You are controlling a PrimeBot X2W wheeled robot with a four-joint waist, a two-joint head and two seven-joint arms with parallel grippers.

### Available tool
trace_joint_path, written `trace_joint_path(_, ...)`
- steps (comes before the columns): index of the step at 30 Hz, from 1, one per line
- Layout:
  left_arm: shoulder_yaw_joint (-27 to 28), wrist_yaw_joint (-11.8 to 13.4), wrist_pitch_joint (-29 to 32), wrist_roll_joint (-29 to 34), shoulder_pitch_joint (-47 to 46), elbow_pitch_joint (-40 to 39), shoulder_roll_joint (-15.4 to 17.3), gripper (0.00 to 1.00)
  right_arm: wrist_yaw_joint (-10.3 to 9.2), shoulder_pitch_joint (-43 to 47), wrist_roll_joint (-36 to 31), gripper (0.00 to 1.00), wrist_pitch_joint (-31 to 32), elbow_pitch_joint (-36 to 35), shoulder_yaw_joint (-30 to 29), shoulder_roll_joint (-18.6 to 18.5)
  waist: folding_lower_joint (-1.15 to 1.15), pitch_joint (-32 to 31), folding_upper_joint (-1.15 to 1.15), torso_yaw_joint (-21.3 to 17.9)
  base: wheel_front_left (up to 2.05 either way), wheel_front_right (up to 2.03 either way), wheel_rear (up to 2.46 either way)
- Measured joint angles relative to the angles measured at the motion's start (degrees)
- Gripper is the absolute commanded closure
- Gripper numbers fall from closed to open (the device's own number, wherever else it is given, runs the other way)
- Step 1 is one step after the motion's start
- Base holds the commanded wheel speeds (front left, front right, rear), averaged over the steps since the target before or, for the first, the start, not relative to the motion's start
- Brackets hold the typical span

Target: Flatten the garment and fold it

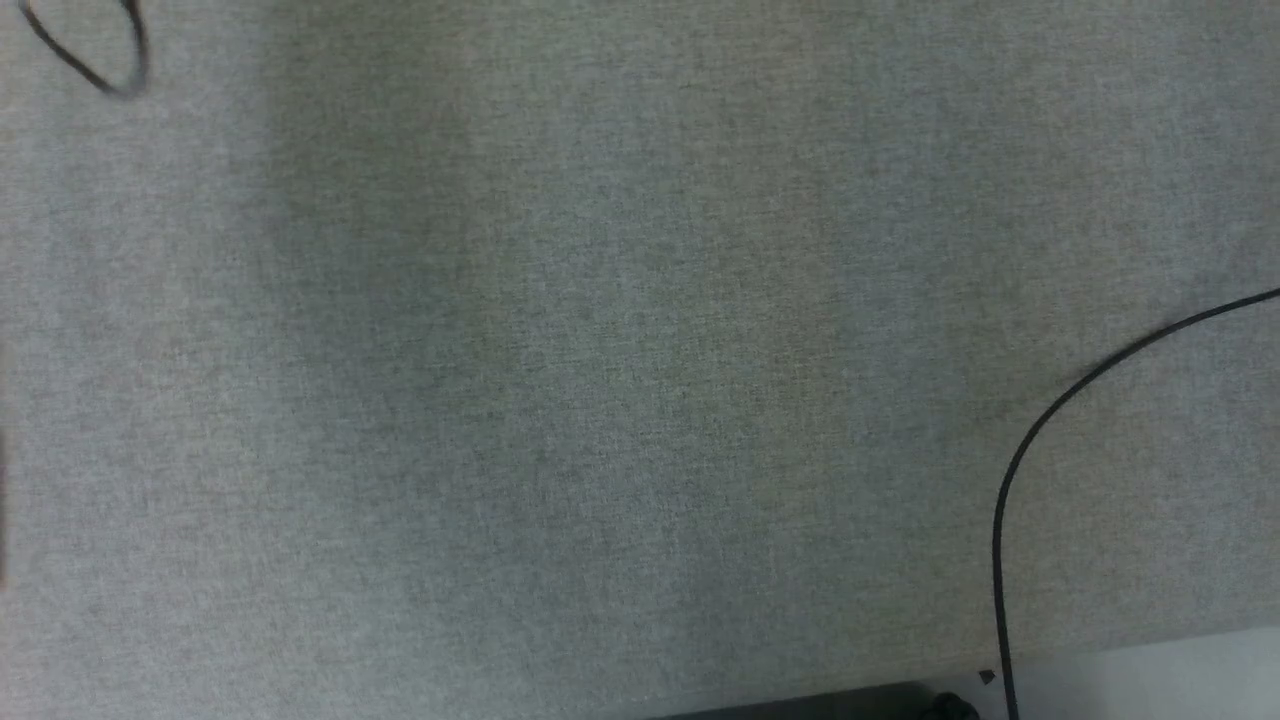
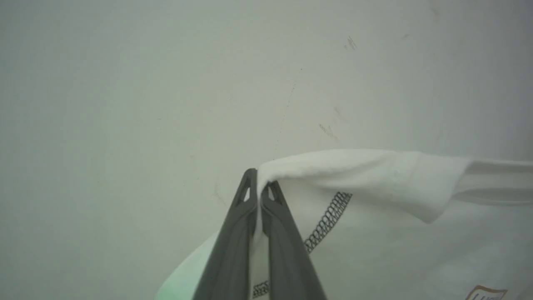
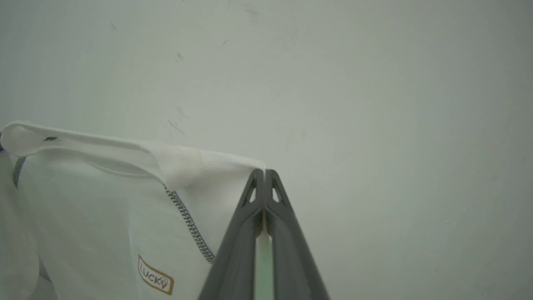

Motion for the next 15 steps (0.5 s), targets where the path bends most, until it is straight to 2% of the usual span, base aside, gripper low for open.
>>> trace_joint_path(7,7.62,-0.69,-0.05,0.03,15.15,-7.88,-1.38,1.0,-0.23,12.69,0.69,1.0,-0.05,-6.21,3.24,0.31,-0.03,-2.55,0.0,0.18,0.0,0.0,0.0)
trace_joint_path(11,12.35,-0.41,-0.05,2.13,29.54,-15.0,-3.54,1.0,-0.25,24.1,2.38,1.0,-0.03,-11.21,5.03,-0.23,-0.03,-5.63,0.0,0.85,0.0,0.0,0.0)
trace_joint_path(15,16.85,1.01,-0.05,6.9,44.68,-24.07,-5.19,1.0,-0.24,37.54,3.05,1.0,-0.04,-19.47,4.88,-0.38,-0.04,-9.79,0.0,1.52,0.0,0.0,0.0)
